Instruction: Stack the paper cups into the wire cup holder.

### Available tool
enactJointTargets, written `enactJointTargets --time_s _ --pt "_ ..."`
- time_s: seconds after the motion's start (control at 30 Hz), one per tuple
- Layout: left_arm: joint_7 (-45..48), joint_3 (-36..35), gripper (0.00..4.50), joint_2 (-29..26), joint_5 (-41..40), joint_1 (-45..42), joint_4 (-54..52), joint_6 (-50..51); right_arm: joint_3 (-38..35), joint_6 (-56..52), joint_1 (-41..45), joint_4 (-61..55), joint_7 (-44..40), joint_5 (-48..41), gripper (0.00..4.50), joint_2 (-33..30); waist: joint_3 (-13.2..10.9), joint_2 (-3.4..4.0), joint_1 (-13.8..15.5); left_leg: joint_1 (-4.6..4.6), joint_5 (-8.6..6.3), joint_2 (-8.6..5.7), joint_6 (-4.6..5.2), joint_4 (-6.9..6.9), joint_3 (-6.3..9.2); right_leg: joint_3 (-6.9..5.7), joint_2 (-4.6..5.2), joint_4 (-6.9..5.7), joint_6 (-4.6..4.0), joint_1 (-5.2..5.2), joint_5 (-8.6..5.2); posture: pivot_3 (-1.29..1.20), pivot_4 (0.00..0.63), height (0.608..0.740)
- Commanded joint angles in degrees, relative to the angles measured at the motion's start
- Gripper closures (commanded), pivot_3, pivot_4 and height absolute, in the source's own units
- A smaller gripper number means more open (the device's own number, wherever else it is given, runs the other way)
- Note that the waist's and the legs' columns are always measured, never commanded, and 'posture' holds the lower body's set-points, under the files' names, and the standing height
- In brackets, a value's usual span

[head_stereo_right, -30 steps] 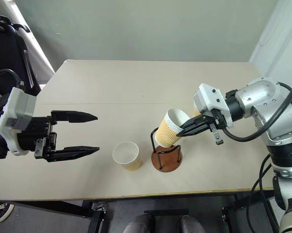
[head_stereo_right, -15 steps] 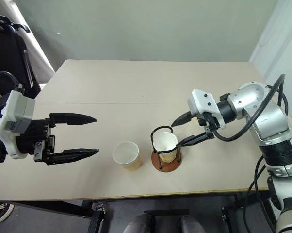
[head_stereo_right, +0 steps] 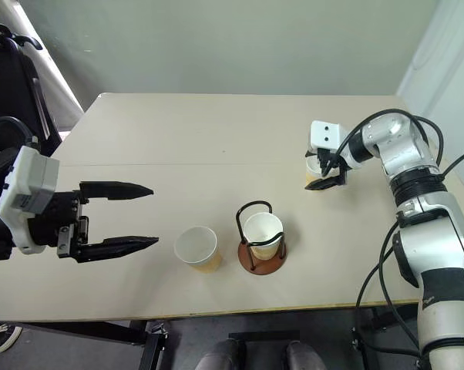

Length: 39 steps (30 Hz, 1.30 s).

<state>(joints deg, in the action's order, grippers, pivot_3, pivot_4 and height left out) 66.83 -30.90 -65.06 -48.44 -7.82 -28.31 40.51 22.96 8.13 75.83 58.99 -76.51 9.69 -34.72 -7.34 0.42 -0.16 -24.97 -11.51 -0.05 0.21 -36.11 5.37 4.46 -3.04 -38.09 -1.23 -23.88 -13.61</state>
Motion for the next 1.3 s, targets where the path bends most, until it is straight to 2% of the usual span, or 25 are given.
enactJointTargets --time_s 0.03,0.33,0.4,0.47,0.67,0.77,0.8,0.93,1.03,1.13,1.17,1.3 --pt "-0.5 -3.4 0.0 -0.7 -1.4 0.6 -2.0 0.9 0.2 3.5 3.7 4.9 3.6 3.7 0.02 1.1 0.0 0.0 0.0 0.0 -0.01 0.0 -0.02 0.01 0.0 0.0 0.0 0.02 0.0 0.0 0.0 0.0 0.15 0.74" --pt "-1.5 -6.1 0.0 -1.1 -2.5 2.4 -3.9 2.9 0.4 5.7 4.2 11.0 6.1 9.2 0.02 4.0 0.0 0.0 -0.1 0.02 0.04 0.01 -0.12 -0.04 0.0 -0.01 0.0 0.02 -0.07 0.04 0.03 0.0 0.15 0.74" --pt "-1.7 -6.6 0.0 -1.2 -2.6 2.7 -4.2 3.3 0.9 6.1 4.1 11.8 7.7 10.8 0.37 4.5 0.0 0.0 -0.1 0.05 0.06 0.01 -0.14 -0.04 0.0 -0.01 0.0 0.0 -0.1 0.05 0.05 0.0 0.15 0.74" --pt "-1.8 -7.1 0.0 -1.2 -2.5 3.1 -4.5 3.7 1.5 7.3 3.8 12.3 9.2 12.5 0.93 4.9 0.0 0.01 -0.1 0.06 0.07 0.02 -0.15 -0.04 0.0 -0.01 0.0 -0.03 -0.11 0.04 0.06 0.0 0.15 0.74" --pt "-2.2 -8.1 0.0 -1.2 -2.7 3.9 -5.2 4.3 1.0 9.0 3.9 13.0 10.9 14.4 3.19 5.3 0.0 0.01 -0.1 0.06 0.06 0.03 -0.18 -0.03 0.0 -0.03 0.0 -0.04 -0.12 0.04 0.06 0.0 0.15 0.74" --pt "-2.3 -8.2 0.0 -1.2 -2.7 4.1 -5.3 4.2 -0.2 9.9 4.6 12.4 8.6 13.5 4.33 4.4 0.0 0.01 -0.1 0.05 0.04 0.03 -0.21 -0.03 0.0 -0.03 0.0 -0.04 -0.12 0.04 0.06 0.0 0.15 0.74" --pt "-2.3 -8.2 0.0 -1.2 -2.7 4.1 -5.3 4.2 -0.7 10.2 4.7 12.1 7.4 13.0 4.45 4.1 0.0 0.01 -0.1 0.05 0.04 0.03 -0.21 -0.03 0.0 -0.03 0.0 -0.04 -0.12 0.04 0.06 0.0 0.15 0.74" --pt "-1.8 -8.1 0.0 -1.5 -2.5 3.7 -4.7 3.8 -5.5 11.0 5.4 6.4 -5.2 5.4 4.45 1.6 0.0 0.02 -0.1 0.04 0.04 0.02 -0.21 -0.03 0.0 -0.04 0.0 -0.02 -0.12 0.04 0.05 0.0 0.15 0.74" --pt "-1.3 -8.1 0.0 -1.6 -2.2 3.8 -4.2 3.4 -9.0 4.2 4.1 -6.6 -15.2 -5.8 4.45 -0.6 0.0 0.03 -0.2 0.0 0.04 0.02 -0.23 0.01 -0.02 -0.03 0.0 0.03 -0.16 0.01 0.03 0.0 0.15 0.74" --pt "-1.1 -7.1 0.0 -1.6 -1.8 3.4 -3.7 2.8 -6.9 -13.2 -0.4 -33.7 -16.0 -27.2 4.45 -7.7 0.0 0.03 -0.1 -0.04 0.07 0.09 -0.31 0.05 0.01 -0.06 -0.09 0.09 -0.23 0.04 -0.02 0.0 0.15 0.74" --pt "-1.0 -6.6 0.0 -1.6 -1.7 3.1 -3.4 2.5 -6.7 -17.5 -1.8 -40.7 -16.0 -32.0 4.45 -9.1 0.0 0.03 -0.1 -0.03 0.1 0.1 -0.37 0.05 0.01 -0.07 -0.12 0.1 -0.24 0.08 -0.05 0.0 0.15 0.74" --pt "-0.8 -4.2 0.0 -1.6 -1.3 1.6 -2.4 1.3 -6.0 -24.6 -6.7 -55.1 -16.0 -36.8 4.45 -11.3 0.0 -0.15 -0.5 0.36 0.14 0.3 -0.53 0.04 0.01 -0.05 -0.35 0.22 -0.34 0.53 -0.15 0.0 0.15 0.74"
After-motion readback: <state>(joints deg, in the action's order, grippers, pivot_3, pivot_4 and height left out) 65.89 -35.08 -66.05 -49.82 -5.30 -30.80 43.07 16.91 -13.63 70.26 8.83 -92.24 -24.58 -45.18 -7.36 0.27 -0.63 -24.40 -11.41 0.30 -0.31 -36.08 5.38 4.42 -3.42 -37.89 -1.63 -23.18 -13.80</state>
